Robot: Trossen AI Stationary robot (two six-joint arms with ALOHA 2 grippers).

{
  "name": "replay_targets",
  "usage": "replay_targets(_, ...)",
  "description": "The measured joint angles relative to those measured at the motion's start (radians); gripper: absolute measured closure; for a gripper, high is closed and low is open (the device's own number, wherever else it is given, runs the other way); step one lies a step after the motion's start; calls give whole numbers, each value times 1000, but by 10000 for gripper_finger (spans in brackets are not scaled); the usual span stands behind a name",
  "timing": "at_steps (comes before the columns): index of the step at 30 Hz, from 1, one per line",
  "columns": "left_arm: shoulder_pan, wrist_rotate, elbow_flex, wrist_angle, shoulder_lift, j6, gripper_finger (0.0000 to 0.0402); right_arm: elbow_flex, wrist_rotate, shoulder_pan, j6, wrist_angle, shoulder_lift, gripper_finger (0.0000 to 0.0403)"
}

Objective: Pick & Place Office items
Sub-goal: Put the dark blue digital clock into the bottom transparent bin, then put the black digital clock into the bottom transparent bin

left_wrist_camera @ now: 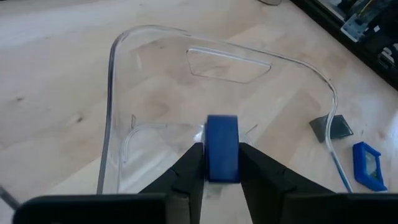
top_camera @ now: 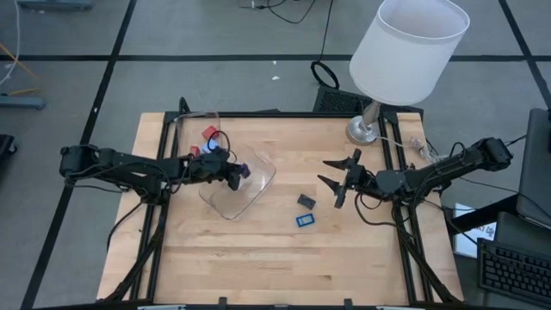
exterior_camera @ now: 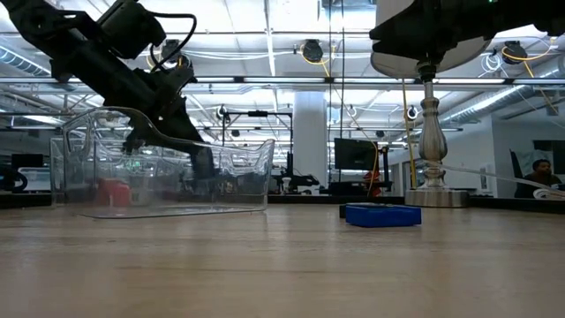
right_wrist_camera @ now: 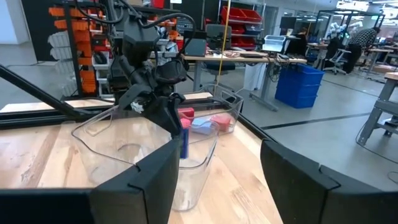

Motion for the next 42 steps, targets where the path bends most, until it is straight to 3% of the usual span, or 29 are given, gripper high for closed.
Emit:
replay_targets(12,1,-16,0,14,-5,58,250,0,-1,0,7,-1,0,188)
replay_targets(19,-7,-16,0,72,-128,166,225,0,-7,0,46,2,0,188)
replay_targets(23,-36,-14,0,105,-217,257,218,0,-132,2,116,-3,6,188)
replay_targets(26,-64,-16,0,169,-274,316,211,0,-155,28,117,-5,56,188)
replay_targets(31,-81,-51,0,235,-331,341,192,0,-10,59,158,-34,213,188)
replay_targets(36,-81,-148,1,242,-328,334,181,13,-3,66,327,-138,381,188)
replay_targets(42,-79,-132,1,237,-288,296,187,32,-4,114,521,-274,520,188)
